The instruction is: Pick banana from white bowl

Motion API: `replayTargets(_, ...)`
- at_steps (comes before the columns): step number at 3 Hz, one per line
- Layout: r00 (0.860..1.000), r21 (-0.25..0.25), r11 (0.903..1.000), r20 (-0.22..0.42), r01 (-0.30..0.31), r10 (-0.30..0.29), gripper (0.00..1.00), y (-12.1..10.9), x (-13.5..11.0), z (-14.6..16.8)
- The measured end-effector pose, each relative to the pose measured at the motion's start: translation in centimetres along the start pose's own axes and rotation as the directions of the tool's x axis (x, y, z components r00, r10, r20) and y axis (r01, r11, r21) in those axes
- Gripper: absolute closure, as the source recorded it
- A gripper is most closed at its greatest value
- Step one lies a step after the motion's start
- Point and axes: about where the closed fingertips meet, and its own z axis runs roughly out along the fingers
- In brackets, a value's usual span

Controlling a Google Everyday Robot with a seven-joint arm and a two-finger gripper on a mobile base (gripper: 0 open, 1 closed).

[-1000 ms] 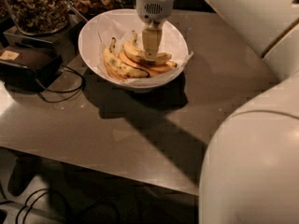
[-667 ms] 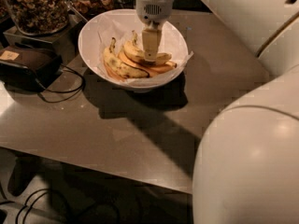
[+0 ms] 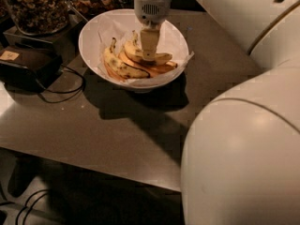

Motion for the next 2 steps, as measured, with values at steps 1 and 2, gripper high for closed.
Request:
replayTargets(1,1.000,-0.009,1.0000,-0.001,0.004,-0.004,0.48,-0.16,-0.17,0.16)
replayTargets(2,1.000,-0.015,0.9999,-0.001,0.006,-0.006,0.46,-0.31,-0.30,0.27)
